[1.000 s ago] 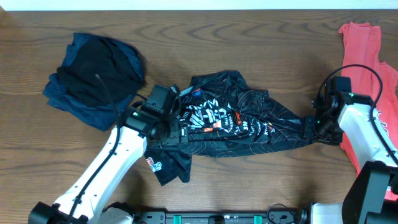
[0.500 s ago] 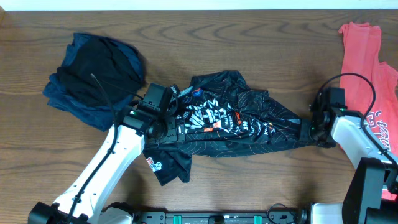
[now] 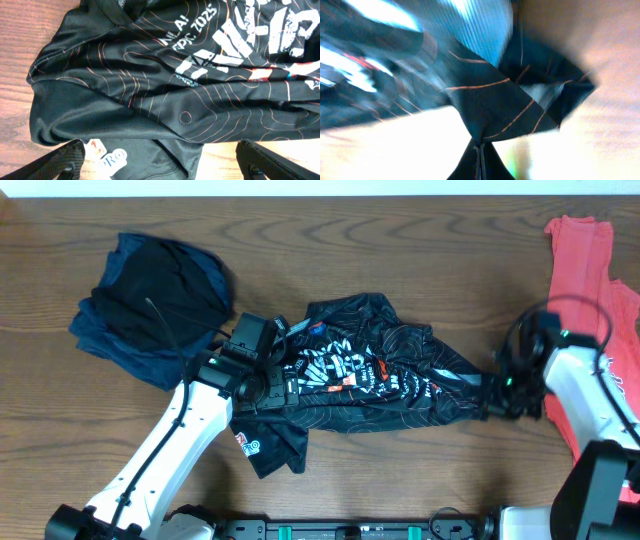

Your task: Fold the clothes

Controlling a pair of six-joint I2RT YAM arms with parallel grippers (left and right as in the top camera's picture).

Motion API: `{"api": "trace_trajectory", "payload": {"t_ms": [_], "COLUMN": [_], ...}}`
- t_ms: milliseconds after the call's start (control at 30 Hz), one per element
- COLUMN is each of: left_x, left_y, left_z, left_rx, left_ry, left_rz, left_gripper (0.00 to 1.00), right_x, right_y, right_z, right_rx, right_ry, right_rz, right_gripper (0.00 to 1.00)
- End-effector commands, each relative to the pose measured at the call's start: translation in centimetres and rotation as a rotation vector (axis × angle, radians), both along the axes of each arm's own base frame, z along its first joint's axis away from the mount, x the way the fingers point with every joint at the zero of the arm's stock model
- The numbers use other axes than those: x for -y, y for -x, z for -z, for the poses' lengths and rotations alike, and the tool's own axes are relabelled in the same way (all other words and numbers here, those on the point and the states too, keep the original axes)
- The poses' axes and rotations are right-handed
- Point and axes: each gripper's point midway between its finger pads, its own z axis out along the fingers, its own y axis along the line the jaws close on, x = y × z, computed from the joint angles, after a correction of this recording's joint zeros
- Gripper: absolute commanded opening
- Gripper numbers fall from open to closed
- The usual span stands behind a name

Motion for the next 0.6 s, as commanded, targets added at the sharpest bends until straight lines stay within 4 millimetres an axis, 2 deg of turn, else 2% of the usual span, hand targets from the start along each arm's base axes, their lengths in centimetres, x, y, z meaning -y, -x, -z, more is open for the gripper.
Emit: {"api": "trace_trajectory", "payload": {"t_ms": [0, 67, 167, 233, 267, 333, 400, 567], "left_x": [-0.4, -0.4, -0.4, -0.4, -0.4, -0.4, -0.4, -0.4], "left_y": [0.0, 0.0, 0.0, 0.0, 0.0, 0.0, 0.0, 0.0], "left_z": [0.3, 0.3, 0.3, 0.3, 0.3, 0.3, 0.3, 0.3], "left_rx": [-0.001, 0.0, 0.0, -0.001, -0.001, 0.0, 0.0, -0.001], "left_ry": [-0.016, -0.015, -0.016, -0.015, -0.015, -0.015, -0.015, -0.015], "left_rz": [0.003, 0.003, 0.003, 0.003, 0.003, 0.003, 0.003, 0.003], "left_gripper": [0.98, 0.98, 0.98, 0.98, 0.98, 0.98, 0.98, 0.98], "right_x": [0.4, 1.8, 3.4, 3.7, 3.9, 3.9, 4.1, 6.2], "right_y": [-4.3, -6.6, -9.0, -9.9, -10.0, -9.9, -9.6, -8.4], "right_z": [-3.5, -4.1, -4.3, -4.2, -4.0, -3.5, -3.1, -2.3], "right_rx": [0.179, 0.269, 0.353, 0.379, 0.378, 0.361, 0.337, 0.274], "right_ry": [0.009, 0.078, 0.157, 0.17, 0.177, 0.179, 0.189, 0.304], "right_rz": [0.023, 0.049, 0.102, 0.105, 0.105, 0.105, 0.104, 0.12], "right_gripper": [0.01, 0.01, 0.03, 0.16, 0.24, 0.31, 0.31, 0.32]}}
